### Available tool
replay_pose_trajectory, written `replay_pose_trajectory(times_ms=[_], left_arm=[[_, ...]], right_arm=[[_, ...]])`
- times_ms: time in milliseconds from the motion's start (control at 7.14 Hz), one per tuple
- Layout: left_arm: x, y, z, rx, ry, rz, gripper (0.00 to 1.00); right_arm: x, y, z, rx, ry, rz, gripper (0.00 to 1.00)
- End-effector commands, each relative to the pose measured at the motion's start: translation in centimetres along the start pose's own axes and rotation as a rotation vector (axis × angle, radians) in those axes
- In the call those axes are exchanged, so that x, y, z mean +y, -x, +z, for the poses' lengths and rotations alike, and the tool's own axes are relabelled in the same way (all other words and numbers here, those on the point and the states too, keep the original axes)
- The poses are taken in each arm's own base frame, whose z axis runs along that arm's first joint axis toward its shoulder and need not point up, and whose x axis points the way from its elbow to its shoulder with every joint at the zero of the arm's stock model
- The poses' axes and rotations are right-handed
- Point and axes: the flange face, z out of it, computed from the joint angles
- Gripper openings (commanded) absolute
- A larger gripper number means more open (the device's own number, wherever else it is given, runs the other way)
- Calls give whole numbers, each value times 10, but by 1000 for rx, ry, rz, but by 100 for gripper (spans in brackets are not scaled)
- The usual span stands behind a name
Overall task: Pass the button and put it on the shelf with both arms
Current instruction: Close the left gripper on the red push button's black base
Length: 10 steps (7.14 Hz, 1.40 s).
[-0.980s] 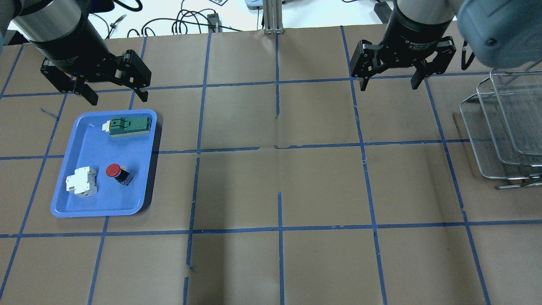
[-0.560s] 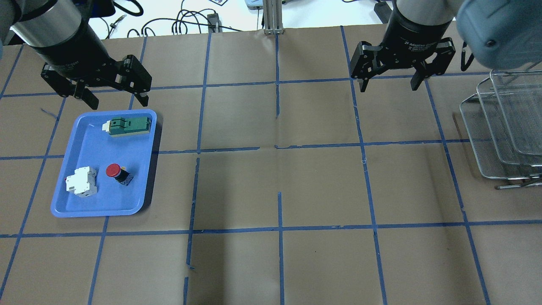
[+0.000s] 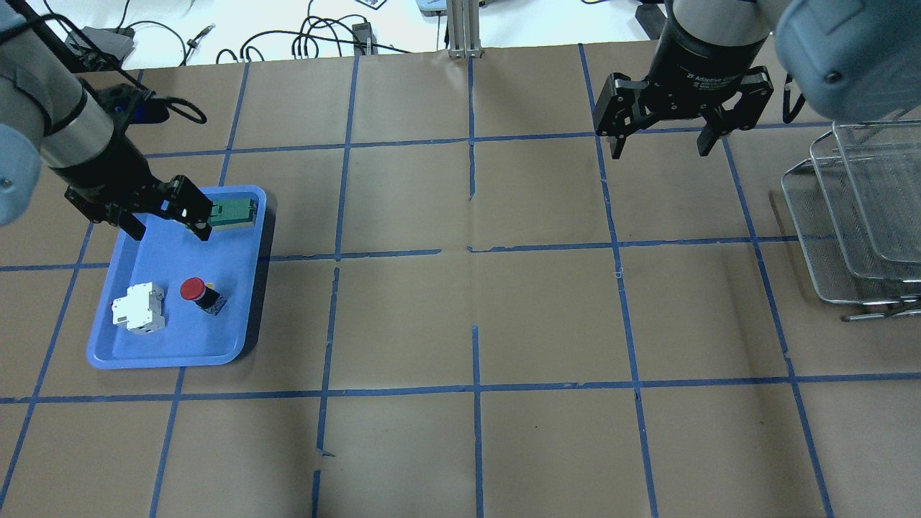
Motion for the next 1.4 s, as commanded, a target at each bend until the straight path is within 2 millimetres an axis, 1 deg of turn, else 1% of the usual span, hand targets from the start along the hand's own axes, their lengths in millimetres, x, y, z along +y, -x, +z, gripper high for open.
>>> replay_pose_trajectory(times_ms=[0,140,280,420,560,700,840,980,1120,1260], left_arm=[[-4,24,86,-45,-59,259,100],[-2,23,104,-37,-49,305,100],[-1,24,112,-34,-35,392,100],[5,38,120,-17,-23,410,100],[11,42,132,4,-7,379,100],[11,41,134,14,-9,324,100],[11,41,132,10,-9,323,90],[9,41,123,-8,-24,327,72],[9,35,127,2,-21,335,55],[10,34,121,-6,-27,337,26]], right_arm=[[1,0,1,0,2,0,100],[1,0,1,0,2,0,100],[1,0,1,0,2,0,100],[1,0,1,0,2,0,100],[1,0,1,0,2,0,100],[1,0,1,2,2,0,100],[1,0,2,2,5,0,100],[1,0,2,2,5,0,100],[1,1,2,2,5,-2,100],[1,1,2,2,4,-2,100]])
